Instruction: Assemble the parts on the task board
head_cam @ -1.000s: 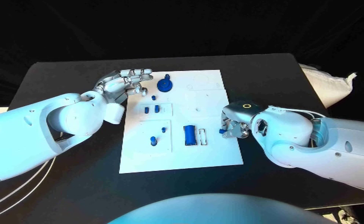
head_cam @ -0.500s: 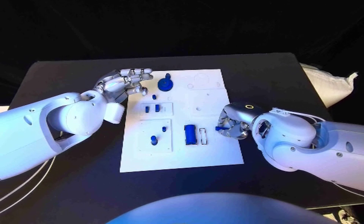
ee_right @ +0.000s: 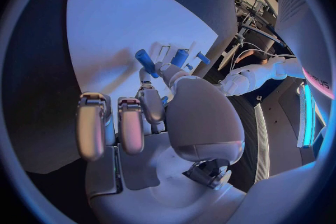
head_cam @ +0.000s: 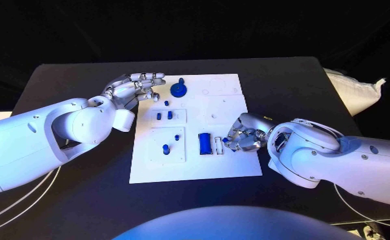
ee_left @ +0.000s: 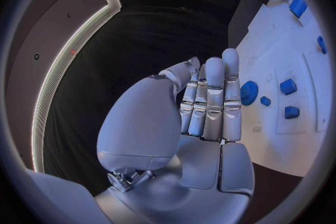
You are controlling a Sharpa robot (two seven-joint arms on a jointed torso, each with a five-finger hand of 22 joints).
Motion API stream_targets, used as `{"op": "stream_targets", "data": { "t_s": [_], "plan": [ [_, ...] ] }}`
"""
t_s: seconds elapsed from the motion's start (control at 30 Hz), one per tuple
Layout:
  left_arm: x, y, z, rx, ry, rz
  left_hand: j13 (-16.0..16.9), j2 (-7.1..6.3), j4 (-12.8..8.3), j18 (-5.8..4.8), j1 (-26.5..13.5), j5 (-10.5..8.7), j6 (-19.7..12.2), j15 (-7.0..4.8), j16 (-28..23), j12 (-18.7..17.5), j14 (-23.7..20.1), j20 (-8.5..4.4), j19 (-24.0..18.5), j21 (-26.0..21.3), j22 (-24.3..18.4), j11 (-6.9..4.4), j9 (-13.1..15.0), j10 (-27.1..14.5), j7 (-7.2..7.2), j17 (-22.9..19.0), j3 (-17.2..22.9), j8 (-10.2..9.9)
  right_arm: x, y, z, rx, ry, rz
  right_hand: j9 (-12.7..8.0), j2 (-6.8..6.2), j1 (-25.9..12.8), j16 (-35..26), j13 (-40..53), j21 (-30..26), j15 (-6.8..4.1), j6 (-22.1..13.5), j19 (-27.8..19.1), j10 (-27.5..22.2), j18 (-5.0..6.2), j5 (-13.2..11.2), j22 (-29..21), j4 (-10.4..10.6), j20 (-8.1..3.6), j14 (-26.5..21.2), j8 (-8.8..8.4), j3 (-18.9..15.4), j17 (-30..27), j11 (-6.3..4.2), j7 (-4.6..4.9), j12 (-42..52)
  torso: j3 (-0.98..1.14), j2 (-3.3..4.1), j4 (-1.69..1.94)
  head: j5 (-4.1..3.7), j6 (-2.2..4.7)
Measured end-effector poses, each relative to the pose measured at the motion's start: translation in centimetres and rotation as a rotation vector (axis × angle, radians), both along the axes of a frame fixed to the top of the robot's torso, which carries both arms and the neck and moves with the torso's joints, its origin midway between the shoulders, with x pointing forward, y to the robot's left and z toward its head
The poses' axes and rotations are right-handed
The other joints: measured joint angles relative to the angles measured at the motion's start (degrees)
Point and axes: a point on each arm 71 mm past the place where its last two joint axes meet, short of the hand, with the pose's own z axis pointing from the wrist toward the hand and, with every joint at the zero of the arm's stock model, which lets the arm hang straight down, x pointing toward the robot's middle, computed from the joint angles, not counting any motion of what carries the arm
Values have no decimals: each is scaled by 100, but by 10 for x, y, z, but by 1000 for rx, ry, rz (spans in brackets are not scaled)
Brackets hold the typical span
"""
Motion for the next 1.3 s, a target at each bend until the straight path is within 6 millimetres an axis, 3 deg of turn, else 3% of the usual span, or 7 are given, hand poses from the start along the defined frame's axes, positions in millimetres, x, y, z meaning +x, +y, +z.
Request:
{"op": "stream_targets", "data": {
  "t_s": [0.13,0.47,0.83,1.23,1.3],
  "plan": [
    [0,0,0,0,0,-1,0,0,0,0,0,0,0,0,0,0,0,0,0,0,0,0,0,0,0,0,0,0,1,2,-2,17,20,-13,113,-50,-126,0,0,0,0,17,0,4,0,0,0,79,0,0,24,-78,0,3,1,44,0,0,2,12,-3],
    [-1,0,0,0,1,-3,0,0,0,0,0,0,0,0,0,0,0,0,0,0,0,0,0,0,0,0,0,0,4,8,-5,26,39,-17,136,-28,-420,0,-1,26,0,64,0,42,0,-103,4,291,0,0,67,-282,0,-2,-22,117,3,1,2,34,-10],
    [-1,-2,0,0,1,-7,1,0,0,-1,0,0,0,3,0,0,0,0,0,0,0,0,0,0,0,0,0,0,8,14,-8,18,42,-10,139,-31,-443,0,-2,26,1,90,-22,71,0,-110,3,307,-21,0,66,-343,1,8,-30,124,7,4,2,41,-7],
    [-2,-2,0,1,1,-14,1,0,0,0,0,0,0,9,0,0,-6,0,0,0,0,0,0,0,0,1,0,0,8,17,-9,2,53,8,137,48,-525,0,-3,26,1,90,-22,91,0,-159,3,378,-21,0,65,-479,3,-11,-30,124,10,4,2,47,-22],
    [-2,-2,0,1,1,-15,1,0,0,0,0,0,0,16,0,0,1,0,0,0,0,0,0,0,0,1,0,0,8,17,-9,1,53,9,144,5,-570,0,-3,26,1,90,-22,91,0,-159,3,416,-21,0,65,-562,3,-11,-30,124,10,3,3,46,-24]
  ]
}}
